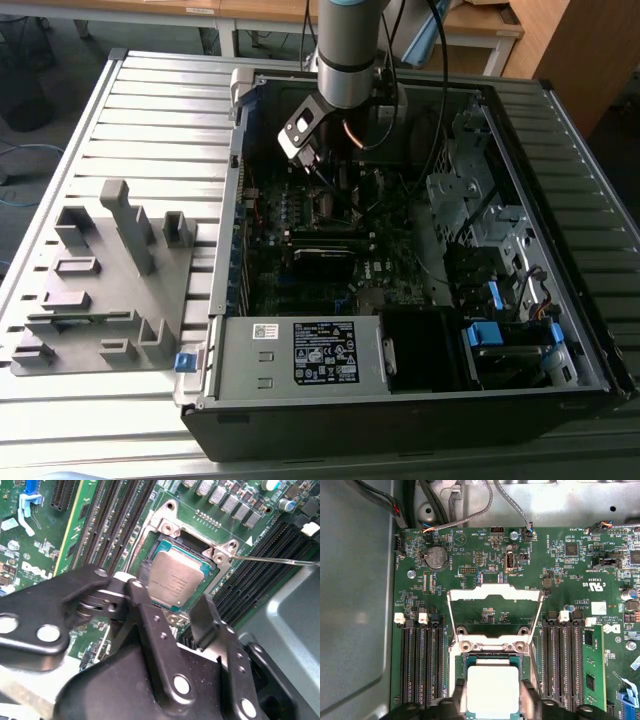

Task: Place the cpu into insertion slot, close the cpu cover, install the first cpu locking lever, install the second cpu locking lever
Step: 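Place the cpu into insertion slot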

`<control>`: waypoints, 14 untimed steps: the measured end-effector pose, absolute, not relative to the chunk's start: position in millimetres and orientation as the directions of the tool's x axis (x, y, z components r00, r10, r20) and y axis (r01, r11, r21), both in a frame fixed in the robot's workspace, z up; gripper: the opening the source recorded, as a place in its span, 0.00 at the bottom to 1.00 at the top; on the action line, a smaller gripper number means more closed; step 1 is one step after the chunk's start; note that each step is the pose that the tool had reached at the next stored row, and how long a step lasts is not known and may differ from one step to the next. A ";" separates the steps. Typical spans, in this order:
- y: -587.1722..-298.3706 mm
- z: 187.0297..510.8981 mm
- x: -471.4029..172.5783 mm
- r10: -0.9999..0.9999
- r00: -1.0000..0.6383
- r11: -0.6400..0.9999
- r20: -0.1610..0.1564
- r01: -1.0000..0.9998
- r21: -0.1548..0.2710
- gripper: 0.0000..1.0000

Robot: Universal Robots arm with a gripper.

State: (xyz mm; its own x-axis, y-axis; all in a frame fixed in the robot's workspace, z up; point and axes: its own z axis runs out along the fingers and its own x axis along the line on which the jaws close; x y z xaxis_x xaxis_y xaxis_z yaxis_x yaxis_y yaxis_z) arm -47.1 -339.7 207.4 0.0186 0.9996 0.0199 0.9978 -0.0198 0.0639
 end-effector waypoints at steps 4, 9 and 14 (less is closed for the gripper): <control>-339.8 207.4 -47.1 1.000 0.019 -0.020 0.020 0.998 0.064 0.41; -339.8 207.4 -47.1 1.000 0.019 -0.020 0.020 0.998 0.064 0.24; -339.8 207.4 -47.1 1.000 0.019 -0.020 0.020 0.998 0.064 0.11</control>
State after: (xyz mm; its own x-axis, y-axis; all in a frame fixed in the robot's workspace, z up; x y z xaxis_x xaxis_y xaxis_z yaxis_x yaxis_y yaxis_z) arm -47.1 -339.8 207.4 0.0186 0.9996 0.0198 0.9978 -0.0198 0.0640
